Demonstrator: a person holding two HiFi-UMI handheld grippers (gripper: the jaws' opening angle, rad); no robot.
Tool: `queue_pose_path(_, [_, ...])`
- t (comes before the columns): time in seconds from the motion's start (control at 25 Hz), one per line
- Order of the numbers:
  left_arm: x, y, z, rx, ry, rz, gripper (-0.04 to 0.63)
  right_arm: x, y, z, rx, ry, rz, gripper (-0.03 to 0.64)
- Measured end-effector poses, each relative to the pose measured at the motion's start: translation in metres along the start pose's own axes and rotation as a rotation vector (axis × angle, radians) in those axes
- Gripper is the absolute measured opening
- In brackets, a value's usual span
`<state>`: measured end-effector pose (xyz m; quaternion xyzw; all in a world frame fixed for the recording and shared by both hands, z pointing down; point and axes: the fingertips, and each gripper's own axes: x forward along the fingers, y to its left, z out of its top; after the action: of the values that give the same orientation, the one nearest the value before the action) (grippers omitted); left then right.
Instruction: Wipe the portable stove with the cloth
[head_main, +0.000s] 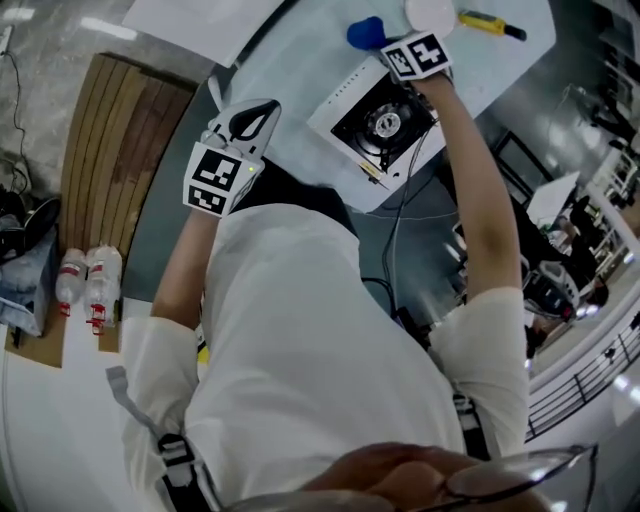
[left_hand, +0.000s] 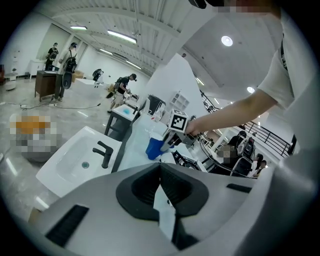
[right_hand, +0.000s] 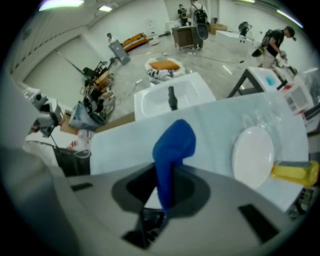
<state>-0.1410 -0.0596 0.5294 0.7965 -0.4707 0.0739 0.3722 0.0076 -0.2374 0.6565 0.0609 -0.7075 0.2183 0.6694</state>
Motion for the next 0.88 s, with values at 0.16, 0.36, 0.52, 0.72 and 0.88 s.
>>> queue_pose_path(0.16, [-0.004,-0.001,-0.007,-0.012,-0.005,0.01,0.032,0.002,0.002,0.0,0.037,0.012,0.01,0.074])
queue_pose_path(0.36, [-0.005,-0.006,-0.012,-0.013,-0.006,0.01,0.032,0.005,0.011,-0.004,0.049,0.038,0.015,0.074])
queue_pose_path(0.52, [-0.007,-0.007,-0.012,-0.013,-0.013,0.013,0.032,0.008,0.024,-0.007,0.038,0.045,0.027,0.074])
queue_pose_path(0.72, [-0.005,-0.015,-0.017,-0.011,-0.01,0.009,0.032,0.013,0.047,-0.016,0.039,0.057,0.081,0.074])
queue_pose_path(0.88, [-0.008,-0.017,-0.021,-0.009,-0.008,0.009,0.032,0.018,0.071,-0.021,0.023,0.074,0.113,0.074])
